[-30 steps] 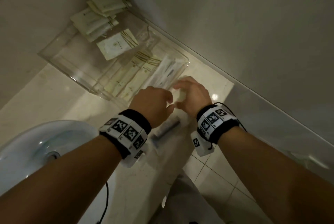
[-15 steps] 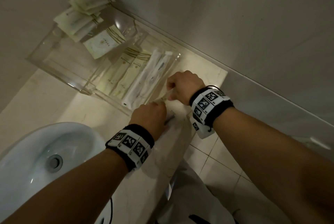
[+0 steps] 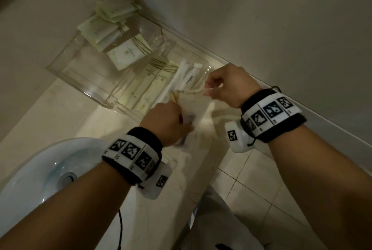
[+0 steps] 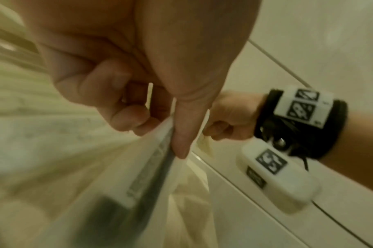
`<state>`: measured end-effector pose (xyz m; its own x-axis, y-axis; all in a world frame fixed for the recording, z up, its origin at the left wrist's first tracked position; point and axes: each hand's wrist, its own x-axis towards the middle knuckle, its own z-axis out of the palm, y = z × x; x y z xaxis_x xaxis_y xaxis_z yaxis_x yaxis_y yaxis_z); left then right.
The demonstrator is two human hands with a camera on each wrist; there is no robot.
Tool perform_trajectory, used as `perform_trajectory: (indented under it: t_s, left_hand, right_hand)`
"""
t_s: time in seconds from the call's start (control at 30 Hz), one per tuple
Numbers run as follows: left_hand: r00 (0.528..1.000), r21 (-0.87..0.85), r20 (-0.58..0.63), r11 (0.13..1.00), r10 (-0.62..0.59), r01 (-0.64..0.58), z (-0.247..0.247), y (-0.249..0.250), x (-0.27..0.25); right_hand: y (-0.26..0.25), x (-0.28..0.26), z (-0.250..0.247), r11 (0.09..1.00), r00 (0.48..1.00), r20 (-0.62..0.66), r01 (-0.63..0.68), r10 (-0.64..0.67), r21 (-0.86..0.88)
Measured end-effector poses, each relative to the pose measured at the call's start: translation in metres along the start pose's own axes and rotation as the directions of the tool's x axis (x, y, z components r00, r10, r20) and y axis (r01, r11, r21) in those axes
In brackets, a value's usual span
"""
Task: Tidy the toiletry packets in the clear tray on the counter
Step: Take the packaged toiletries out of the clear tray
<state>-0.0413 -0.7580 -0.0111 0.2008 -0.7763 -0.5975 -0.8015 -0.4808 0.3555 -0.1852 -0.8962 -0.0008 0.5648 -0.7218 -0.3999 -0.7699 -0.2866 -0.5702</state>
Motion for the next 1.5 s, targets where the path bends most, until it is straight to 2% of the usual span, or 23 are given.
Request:
perform_trajectory:
  t_s: [0.07,0.17,0.27,0.43,0.53,0.63,0.73,0.83,0.97,1.03,1.17,1.37,1.5]
  left_hand:
    - [0.999,-0.081,-0.044,0.997,-0.002,-0.002,-0.022,-0.005,0.0]
    - [0.992,-0.218,-0.124,0.976,-0.037,0.009,-0.05,-0.014,0.004]
    - [0.975,-0.335,-0.189,0.941,-0.121,0.052,-0.071,-0.026,0.011]
    - [0.955,-0.274,-0.256,0.959,-0.151,0.078,-0.089,-0.041,0.018]
    - [0.95,-0.272,-0.283,0.961,-0.133,0.053,-0.095,-0.045,0.019]
    - [0.929,-0.265,-0.359,0.964,-0.095,-0.004,-0.099,-0.05,0.021]
    - [0.903,-0.27,-0.424,0.961,-0.063,-0.06,-0.102,-0.055,0.021]
    - [0.901,-0.276,-0.431,0.958,-0.048,-0.081,-0.103,-0.057,0.022]
    - [0.91,-0.307,-0.41,0.949,-0.059,-0.077,-0.101,-0.054,0.023]
    - [0.918,-0.315,-0.391,0.947,-0.063,-0.069,-0.097,-0.053,0.027]
    - [0.944,-0.235,-0.323,0.972,-0.06,-0.019,-0.081,-0.05,0.038]
    - [0.97,-0.019,-0.226,0.996,-0.086,0.084,-0.049,-0.055,0.059]
    - [0.963,0.05,-0.258,0.994,-0.084,0.1,-0.038,-0.057,0.063]
  right_hand:
    - [-0.003,0.004,-0.001,0.994,0.998,-0.059,-0.012,0.018,0.111]
    - [-0.013,0.014,0.01,0.95,0.991,-0.064,-0.096,0.12,0.297]
    - [-0.026,0.024,0.027,0.9,0.983,-0.009,-0.163,0.182,0.404]
    - [-0.058,0.039,0.063,0.764,0.944,0.159,-0.326,0.288,0.557]
    - [-0.076,0.05,0.082,0.736,0.931,0.192,-0.363,0.31,0.572]
    - [-0.095,0.058,0.095,0.698,0.917,0.196,-0.392,0.346,0.599]
    - [-0.107,0.062,0.096,0.702,0.89,0.161,-0.437,0.426,0.563]
    - [-0.109,0.064,0.092,0.721,0.861,0.182,-0.5,0.475,0.48]
    - [-0.104,0.063,0.086,0.71,0.857,0.177,-0.503,0.484,0.492]
    - [-0.095,0.063,0.082,0.707,0.868,0.117,-0.465,0.482,0.533]
    - [-0.076,0.058,0.068,0.605,0.836,0.035,-0.425,0.548,0.674]
    - [-0.047,0.043,0.055,0.624,0.844,-0.092,-0.313,0.529,0.716]
    - [-0.042,0.033,0.058,0.662,0.853,-0.125,-0.293,0.507,0.69]
